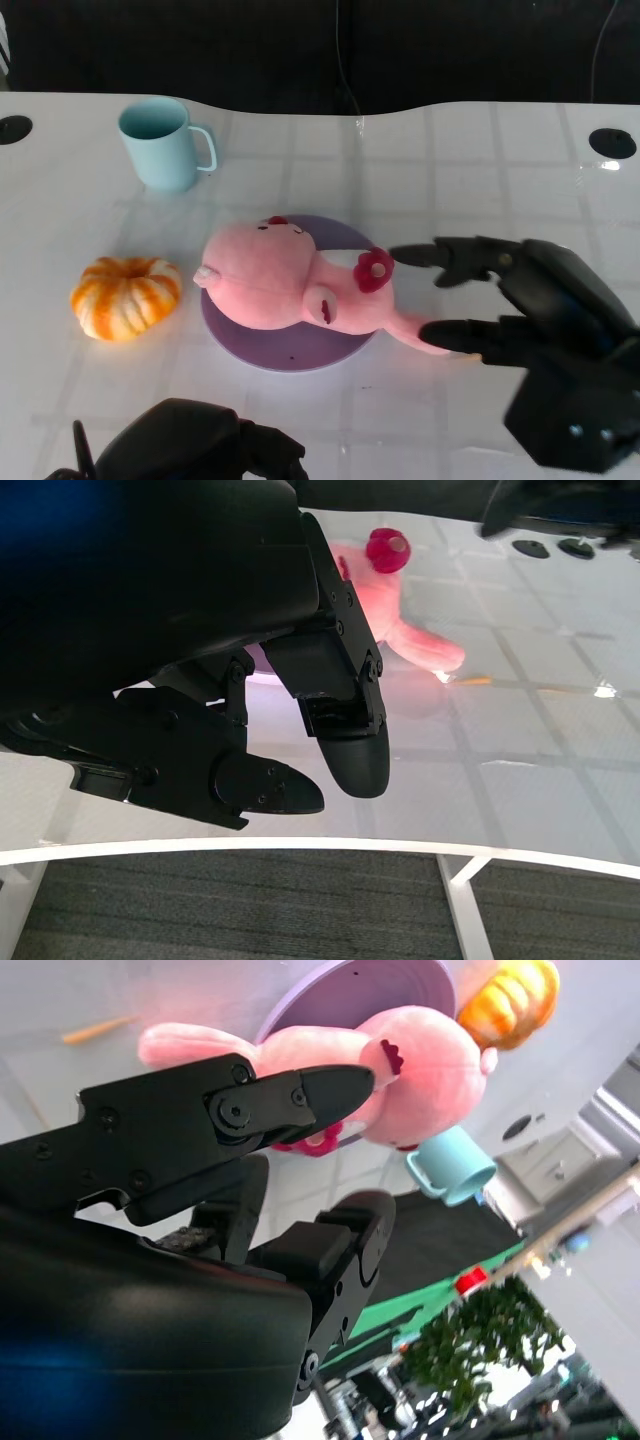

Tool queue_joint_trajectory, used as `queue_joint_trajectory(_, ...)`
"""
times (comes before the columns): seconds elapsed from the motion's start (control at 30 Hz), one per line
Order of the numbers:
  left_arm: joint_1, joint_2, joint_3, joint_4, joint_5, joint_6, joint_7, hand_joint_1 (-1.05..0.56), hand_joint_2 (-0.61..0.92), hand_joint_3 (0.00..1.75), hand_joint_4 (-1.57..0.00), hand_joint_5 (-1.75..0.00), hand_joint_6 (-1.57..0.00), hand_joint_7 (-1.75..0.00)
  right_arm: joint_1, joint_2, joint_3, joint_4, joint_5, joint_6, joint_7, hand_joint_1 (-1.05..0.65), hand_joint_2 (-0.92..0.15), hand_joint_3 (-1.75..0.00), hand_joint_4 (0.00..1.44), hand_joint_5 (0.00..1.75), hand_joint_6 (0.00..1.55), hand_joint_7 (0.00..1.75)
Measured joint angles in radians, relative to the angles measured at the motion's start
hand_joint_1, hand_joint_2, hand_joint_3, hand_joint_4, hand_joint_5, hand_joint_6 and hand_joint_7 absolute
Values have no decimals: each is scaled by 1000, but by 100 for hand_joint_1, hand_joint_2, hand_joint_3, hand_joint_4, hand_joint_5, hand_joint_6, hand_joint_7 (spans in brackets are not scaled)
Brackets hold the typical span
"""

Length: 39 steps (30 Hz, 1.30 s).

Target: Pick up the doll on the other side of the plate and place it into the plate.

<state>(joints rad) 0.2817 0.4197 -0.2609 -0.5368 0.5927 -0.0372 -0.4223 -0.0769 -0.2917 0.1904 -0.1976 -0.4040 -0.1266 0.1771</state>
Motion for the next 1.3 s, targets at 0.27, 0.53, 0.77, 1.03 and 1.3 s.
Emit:
queue_joint_trajectory(0.27, -7, 1, 7, 3, -11, 11, 0, -14, 92, 21, -73, -125, -94, -46, 171, -29, -97, -130, 44, 12, 23, -1, -92, -10, 80, 105, 98, 33)
queue_joint_trajectory(0.53, -9, 17, 29, 10, -27, 11, 0, -15, 92, 24, -70, -123, -92, -46, 274, -56, -134, -232, 72, 87, 92, 12, -40, -123, 91, 154, 97, 96)
queue_joint_trajectory(0.77, -6, 31, 40, 14, -44, -11, 0, -16, 92, 24, -71, -124, -93, -47, 289, -71, -122, -193, 24, 34, 85, 3, -31, -135, 89, 174, 82, 146)
queue_joint_trajectory(1.03, 9, 32, 50, 14, -55, -14, 0, -18, 92, 26, -71, -123, -92, -48, 287, -69, -116, -175, 3, 39, 77, 1, -33, -133, 89, 175, 77, 150)
queue_joint_trajectory(1.3, 10, 33, 58, 12, -56, -13, 0, -19, 92, 27, -70, -126, -90, -51, 286, -62, -96, -162, -20, 39, 49, 2, -34, -132, 87, 175, 77, 149)
